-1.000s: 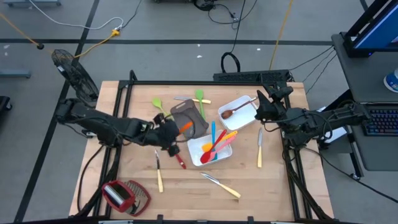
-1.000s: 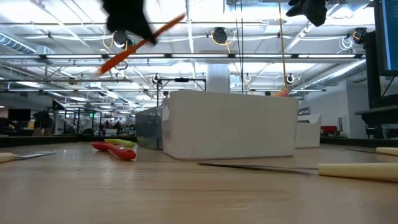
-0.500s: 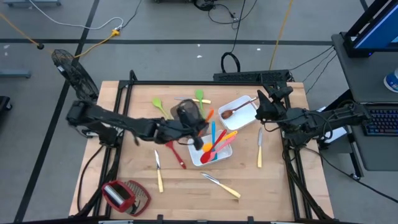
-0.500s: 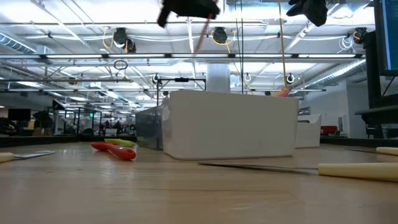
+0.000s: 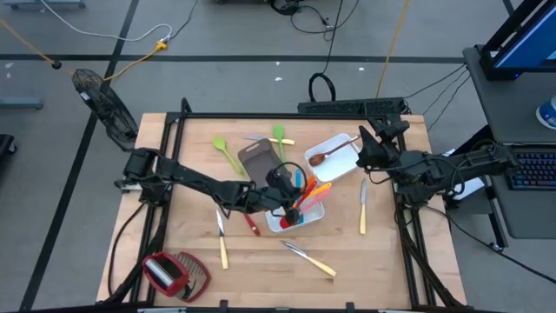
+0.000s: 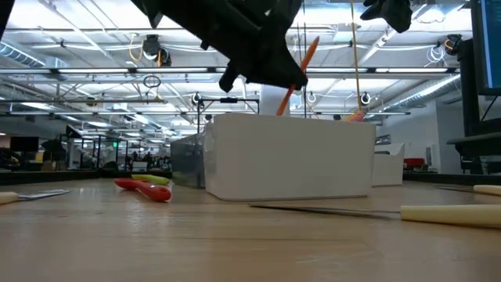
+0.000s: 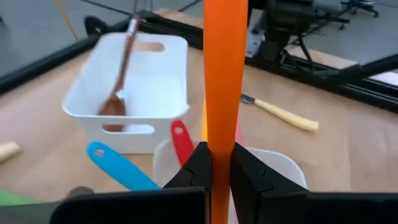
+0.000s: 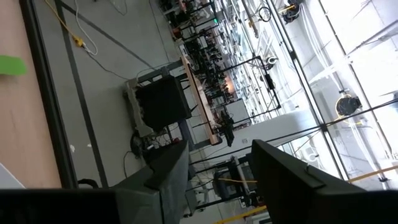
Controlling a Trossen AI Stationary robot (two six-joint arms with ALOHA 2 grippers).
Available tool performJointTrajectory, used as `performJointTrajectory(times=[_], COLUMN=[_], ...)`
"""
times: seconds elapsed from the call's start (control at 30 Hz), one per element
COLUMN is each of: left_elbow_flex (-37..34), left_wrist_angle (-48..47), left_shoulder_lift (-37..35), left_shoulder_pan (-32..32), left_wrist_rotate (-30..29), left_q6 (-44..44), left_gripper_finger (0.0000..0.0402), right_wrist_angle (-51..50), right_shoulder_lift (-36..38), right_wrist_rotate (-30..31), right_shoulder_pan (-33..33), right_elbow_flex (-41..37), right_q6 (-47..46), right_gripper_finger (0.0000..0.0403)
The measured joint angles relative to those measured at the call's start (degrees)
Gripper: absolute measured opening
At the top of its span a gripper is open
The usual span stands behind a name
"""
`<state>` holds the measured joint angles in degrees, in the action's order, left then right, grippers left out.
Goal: Pick & Place Kitchen Items
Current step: Put the orange spatula into the bottom white bin
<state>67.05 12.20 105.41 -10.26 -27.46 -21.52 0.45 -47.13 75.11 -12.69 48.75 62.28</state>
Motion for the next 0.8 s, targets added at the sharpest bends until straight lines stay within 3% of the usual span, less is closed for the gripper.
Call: performJointTrajectory(times=[0.23, 0.37, 0.8], left_elbow_flex=[0.0, 0.0, 0.0], left_wrist_angle=[-4.1, -3.2, -4.2], left_shoulder_lift=[0.9, 2.1, 3.3], left_shoulder_pan=[0.1, 0.2, 0.2], left_wrist_rotate=[1.3, 7.8, 7.0], left_q6=[-0.2, -2.6, -8.4], left_gripper_finger=[0.0022, 0.0035, 0.0051], right_wrist_angle=[0.0, 0.0, 0.0], right_shoulder_lift=[0.0, 0.0, 0.0], right_wrist_rotate=[-0.1, -0.2, -0.3], right_shoulder_pan=[0.0, 0.0, 0.0], right_elbow_flex=[0.0, 0.0, 0.0], right_q6=[0.0, 0.0, 0.0], right_gripper_finger=[0.0169, 0.0169, 0.0169])
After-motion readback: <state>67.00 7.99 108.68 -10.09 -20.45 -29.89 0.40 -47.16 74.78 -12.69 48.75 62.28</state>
